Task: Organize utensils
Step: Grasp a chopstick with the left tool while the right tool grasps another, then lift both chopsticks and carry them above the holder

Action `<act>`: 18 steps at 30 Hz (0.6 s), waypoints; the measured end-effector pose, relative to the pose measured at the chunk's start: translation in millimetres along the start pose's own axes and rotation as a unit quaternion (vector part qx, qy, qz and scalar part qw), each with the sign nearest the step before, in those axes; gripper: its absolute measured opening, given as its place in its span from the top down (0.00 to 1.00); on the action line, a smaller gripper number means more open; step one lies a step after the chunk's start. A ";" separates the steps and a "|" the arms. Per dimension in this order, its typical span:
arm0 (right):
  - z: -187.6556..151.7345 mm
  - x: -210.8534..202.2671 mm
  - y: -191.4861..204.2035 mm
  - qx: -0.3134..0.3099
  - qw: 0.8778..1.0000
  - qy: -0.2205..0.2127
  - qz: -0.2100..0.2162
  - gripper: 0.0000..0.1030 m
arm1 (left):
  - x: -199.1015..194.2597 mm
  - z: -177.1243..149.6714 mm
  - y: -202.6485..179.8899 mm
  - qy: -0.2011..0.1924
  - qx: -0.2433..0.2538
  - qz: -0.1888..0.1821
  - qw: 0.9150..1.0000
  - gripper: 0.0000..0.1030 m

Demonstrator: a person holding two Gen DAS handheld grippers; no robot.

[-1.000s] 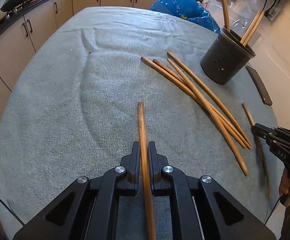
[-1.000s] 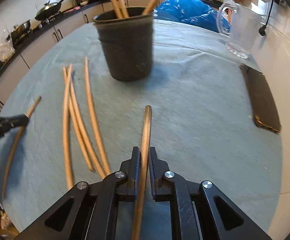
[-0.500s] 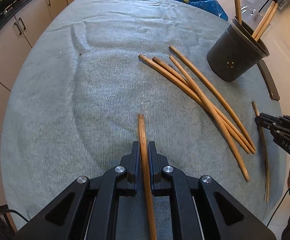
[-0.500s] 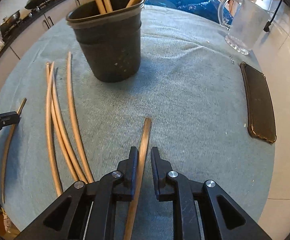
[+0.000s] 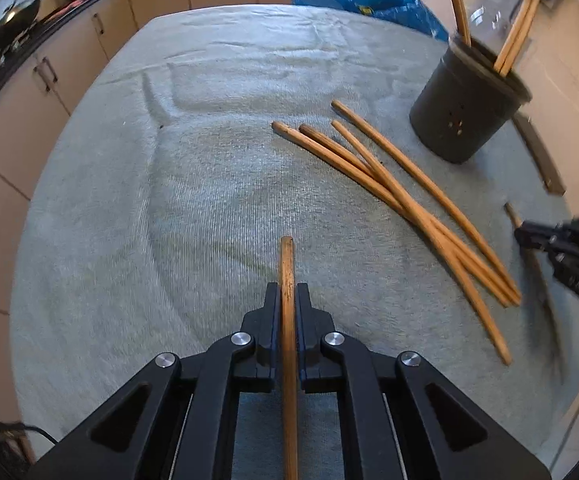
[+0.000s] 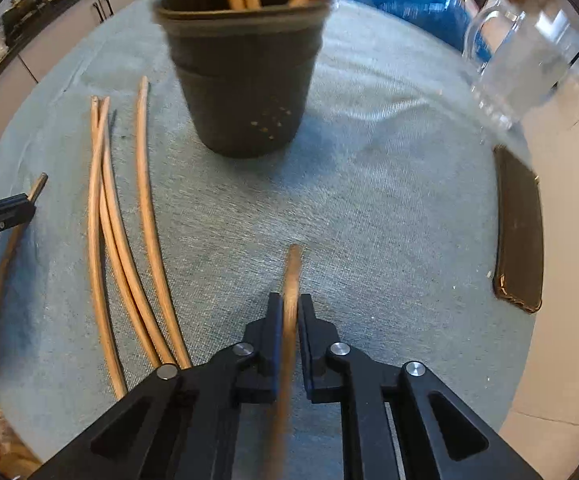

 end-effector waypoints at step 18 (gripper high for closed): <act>-61.0 -117.1 -15.5 0.114 0.960 -0.233 0.105 0.93 | -146.6 -36.2 -2.7 -0.223 -0.047 -0.042 0.973 0.94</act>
Point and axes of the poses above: each gripper's, at about its wrist camera, not at the fingertips, and x roughly the way its jaws point, y to its left, z to its top, the point moved 4 cm from there along x, roughly the way its jaws point, and after that the axes turned 3 degrees about x, right-handed, at the moved point
